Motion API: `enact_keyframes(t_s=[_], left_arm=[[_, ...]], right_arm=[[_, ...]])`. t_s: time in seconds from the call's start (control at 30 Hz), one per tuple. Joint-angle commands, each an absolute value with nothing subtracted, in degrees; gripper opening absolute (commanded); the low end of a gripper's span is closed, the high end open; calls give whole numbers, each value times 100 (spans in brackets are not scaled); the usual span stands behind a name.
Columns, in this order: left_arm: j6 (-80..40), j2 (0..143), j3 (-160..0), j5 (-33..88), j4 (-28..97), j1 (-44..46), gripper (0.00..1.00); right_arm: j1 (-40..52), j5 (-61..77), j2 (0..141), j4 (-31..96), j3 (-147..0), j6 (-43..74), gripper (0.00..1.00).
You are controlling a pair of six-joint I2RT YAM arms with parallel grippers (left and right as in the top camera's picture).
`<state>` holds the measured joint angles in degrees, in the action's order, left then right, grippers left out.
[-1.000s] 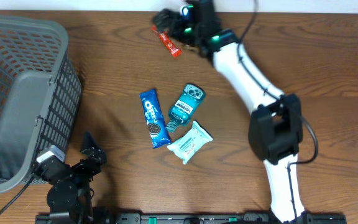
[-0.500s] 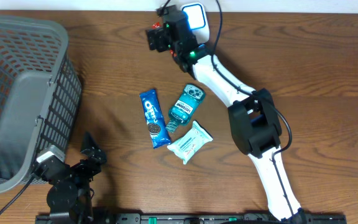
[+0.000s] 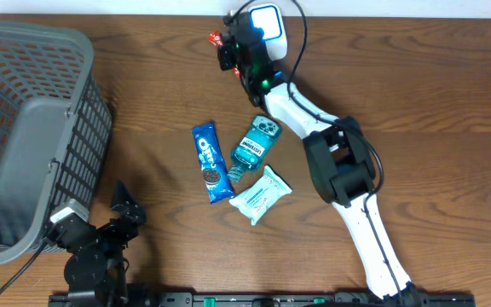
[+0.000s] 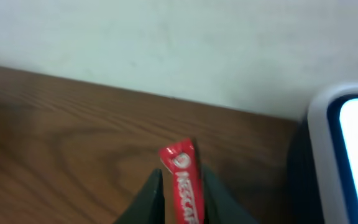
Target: Scan the item barcode
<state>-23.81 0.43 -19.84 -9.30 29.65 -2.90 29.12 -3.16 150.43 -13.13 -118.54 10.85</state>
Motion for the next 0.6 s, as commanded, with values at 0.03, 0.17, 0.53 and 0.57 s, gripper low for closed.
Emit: enact_keyframes(t_s=[0.03, 0.17, 0.53, 0.57], left_arm=[[-2388, 36, -1970, -923, 2982, -316, 98], [-2388, 49, -1970, -923, 3000, -316, 98], [-2390, 185, -1970, -926, 3000, -316, 98], [-2388, 202, -1970, -926, 3000, -316, 98]], right_arm=[[2906, -600, 15227, -1531, -11885, 1024, 15], [2906, -917, 15353, -1662, -11885, 1057, 15], [2886, -915, 15749, -1739, -11889, 1267, 16], [2893, -915, 15760, -1732, -11889, 1267, 16]])
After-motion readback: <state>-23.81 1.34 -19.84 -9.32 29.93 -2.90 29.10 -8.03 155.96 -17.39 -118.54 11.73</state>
